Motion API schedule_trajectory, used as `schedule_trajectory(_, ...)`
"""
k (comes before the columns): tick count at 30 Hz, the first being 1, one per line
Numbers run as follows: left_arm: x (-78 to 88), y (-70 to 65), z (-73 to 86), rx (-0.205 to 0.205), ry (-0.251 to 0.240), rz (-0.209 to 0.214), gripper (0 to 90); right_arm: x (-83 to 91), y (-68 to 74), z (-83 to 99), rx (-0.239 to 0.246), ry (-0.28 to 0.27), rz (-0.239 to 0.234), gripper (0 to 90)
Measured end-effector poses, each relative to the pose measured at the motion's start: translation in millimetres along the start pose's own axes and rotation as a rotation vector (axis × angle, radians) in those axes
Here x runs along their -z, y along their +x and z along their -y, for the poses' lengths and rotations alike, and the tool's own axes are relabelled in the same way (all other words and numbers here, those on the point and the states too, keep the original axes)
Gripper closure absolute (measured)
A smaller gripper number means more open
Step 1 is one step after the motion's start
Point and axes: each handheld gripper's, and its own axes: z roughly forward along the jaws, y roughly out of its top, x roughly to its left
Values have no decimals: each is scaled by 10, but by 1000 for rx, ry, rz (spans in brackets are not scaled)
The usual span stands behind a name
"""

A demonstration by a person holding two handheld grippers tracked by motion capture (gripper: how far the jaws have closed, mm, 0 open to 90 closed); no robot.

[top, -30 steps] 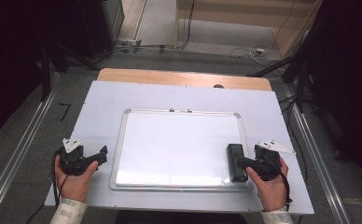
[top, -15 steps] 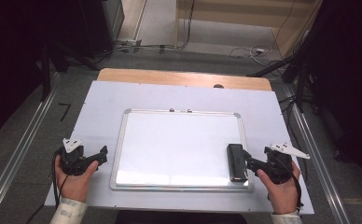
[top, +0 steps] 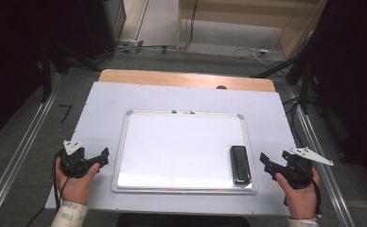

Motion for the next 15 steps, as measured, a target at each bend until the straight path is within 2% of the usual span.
schedule_trajectory(9, 2, 2, 0, 1, -2, 0, 70, 74, -193, 27, -24, -10, 27, 147)
schedule_trajectory(15, 2, 1, 0, 1, -2, 1, 71, 91, -406, 70, -52, -8, 71, 147)
